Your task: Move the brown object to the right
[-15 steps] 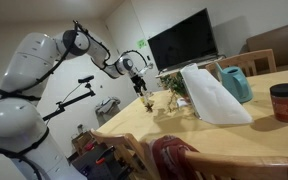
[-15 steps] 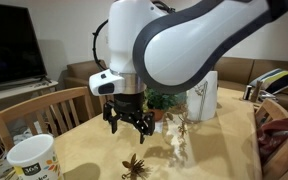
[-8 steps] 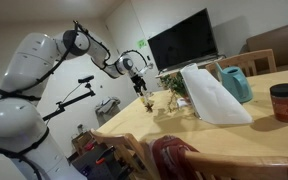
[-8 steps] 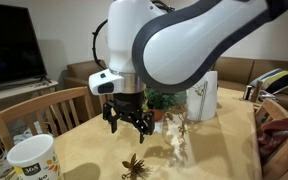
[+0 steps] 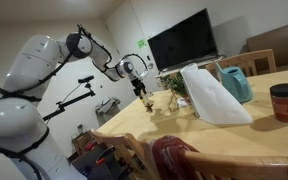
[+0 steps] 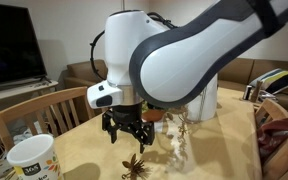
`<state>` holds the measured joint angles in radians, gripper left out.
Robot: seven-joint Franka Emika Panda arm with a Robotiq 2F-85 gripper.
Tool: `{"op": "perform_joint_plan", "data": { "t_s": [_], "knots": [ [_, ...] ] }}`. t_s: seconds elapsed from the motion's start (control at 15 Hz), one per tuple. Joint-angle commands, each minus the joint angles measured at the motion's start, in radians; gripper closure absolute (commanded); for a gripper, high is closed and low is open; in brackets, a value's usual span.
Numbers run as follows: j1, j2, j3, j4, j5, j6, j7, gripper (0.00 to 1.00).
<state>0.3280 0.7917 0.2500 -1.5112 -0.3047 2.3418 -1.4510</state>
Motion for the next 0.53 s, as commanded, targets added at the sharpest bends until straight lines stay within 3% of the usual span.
{"op": "perform_joint_plan", "data": {
  "t_s": [0.0, 0.47],
  "knots": [
    [0.019, 0.044, -0.008, 0.071, -0.014, -0.043, -0.001, 0.00],
    [0.022, 0.102, -0.011, 0.144, -0.010, -0.058, -0.009, 0.00]
  ]
}}
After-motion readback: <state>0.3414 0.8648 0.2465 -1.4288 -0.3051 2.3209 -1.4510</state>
